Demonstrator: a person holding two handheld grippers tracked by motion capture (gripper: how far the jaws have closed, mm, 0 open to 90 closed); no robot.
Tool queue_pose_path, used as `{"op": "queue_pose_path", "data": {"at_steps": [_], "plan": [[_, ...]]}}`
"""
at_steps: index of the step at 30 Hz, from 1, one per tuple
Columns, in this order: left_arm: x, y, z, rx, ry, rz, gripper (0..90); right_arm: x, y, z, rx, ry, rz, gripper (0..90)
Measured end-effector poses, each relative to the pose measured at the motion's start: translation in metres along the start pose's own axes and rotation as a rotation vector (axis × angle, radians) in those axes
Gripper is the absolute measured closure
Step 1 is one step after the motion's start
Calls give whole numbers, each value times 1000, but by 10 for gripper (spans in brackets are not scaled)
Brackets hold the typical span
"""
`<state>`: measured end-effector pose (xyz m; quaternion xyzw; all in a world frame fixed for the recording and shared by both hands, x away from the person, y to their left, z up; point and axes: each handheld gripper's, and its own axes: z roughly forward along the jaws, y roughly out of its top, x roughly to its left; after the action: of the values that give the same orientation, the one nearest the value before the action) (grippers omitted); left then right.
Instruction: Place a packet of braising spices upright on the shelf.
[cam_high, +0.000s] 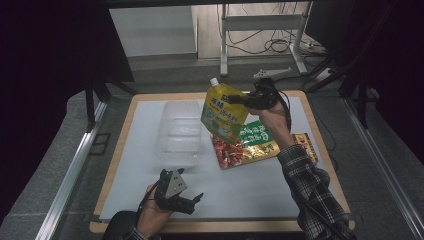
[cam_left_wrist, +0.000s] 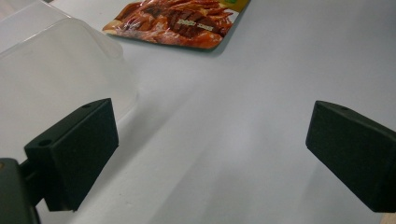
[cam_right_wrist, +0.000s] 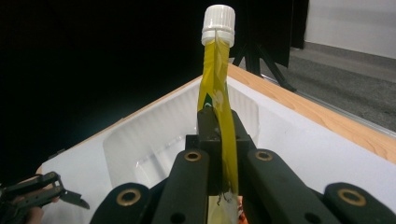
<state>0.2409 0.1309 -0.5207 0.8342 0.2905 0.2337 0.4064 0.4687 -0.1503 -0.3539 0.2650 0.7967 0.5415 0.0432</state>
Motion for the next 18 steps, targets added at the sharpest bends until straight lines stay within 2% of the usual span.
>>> {"op": "queue_pose_path", "data": {"at_steps": [8,18], "plan": [[0,0,1,4,-10,2,21,-5,9,11,-1,-3,-3,887],[-2,-1,2,12,-24,7,20,-13,18,29,-20,15,-4,887]]}}
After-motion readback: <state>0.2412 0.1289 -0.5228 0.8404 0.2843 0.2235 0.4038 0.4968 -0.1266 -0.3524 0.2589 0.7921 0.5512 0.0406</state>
